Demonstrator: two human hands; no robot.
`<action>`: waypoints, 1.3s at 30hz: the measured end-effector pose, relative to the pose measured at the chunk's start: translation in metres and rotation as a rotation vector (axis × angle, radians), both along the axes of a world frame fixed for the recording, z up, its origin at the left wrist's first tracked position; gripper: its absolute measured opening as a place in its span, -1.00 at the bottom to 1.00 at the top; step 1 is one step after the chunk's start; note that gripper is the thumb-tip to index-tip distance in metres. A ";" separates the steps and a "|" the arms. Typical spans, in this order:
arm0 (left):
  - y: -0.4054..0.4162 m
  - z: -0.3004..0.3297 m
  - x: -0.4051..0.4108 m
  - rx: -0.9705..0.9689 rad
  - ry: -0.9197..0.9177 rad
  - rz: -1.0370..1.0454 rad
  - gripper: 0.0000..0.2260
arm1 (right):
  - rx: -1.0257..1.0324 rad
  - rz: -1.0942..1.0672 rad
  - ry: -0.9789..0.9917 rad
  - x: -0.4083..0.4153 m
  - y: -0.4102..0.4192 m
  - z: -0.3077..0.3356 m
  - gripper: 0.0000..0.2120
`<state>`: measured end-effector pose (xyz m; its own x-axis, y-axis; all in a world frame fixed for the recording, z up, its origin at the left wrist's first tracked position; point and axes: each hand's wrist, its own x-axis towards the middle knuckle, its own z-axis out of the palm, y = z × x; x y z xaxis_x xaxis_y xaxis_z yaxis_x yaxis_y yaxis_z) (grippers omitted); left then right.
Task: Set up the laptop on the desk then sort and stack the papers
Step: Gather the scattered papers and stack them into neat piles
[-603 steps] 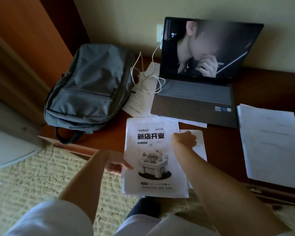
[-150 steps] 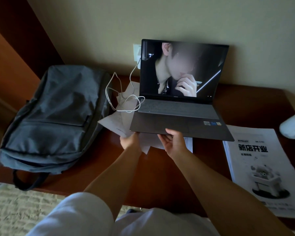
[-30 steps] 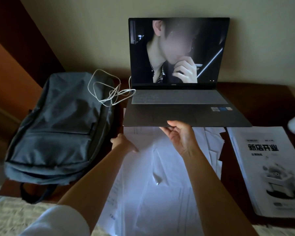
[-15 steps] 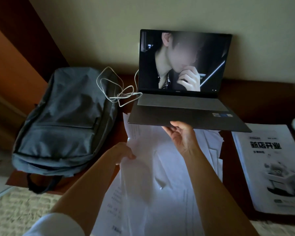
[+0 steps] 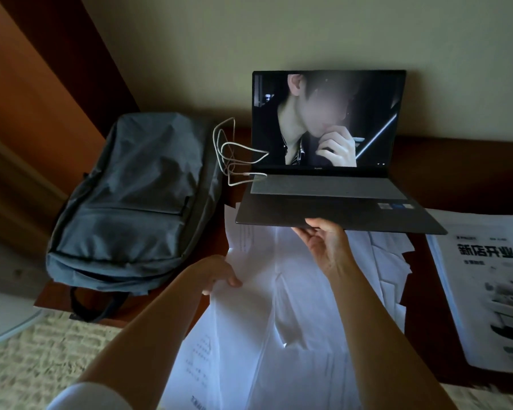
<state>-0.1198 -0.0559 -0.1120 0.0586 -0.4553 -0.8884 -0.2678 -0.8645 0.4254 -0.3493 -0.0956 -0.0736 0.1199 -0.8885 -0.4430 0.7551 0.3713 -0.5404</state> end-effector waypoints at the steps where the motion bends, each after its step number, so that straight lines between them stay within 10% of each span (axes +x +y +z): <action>1: 0.002 0.001 0.000 0.000 0.008 -0.003 -0.36 | 0.008 -0.001 -0.009 0.001 0.000 -0.002 -0.81; 17: 0.020 0.002 -0.001 -0.133 -0.007 0.095 -0.69 | 0.123 0.000 0.050 0.011 -0.002 -0.011 -0.90; 32: 0.012 -0.032 0.005 -0.209 -0.086 0.061 -0.10 | 0.330 -0.033 0.260 0.014 0.021 -0.039 -0.93; 39: 0.022 -0.005 -0.004 -0.227 -0.074 0.104 -0.41 | 0.429 -0.025 0.348 0.017 0.037 -0.044 -0.85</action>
<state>-0.1243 -0.0336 -0.1171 0.1770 -0.6307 -0.7556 -0.2199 -0.7737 0.5942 -0.3320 -0.0588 -0.1179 -0.1168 -0.6202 -0.7757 0.5703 0.5975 -0.5636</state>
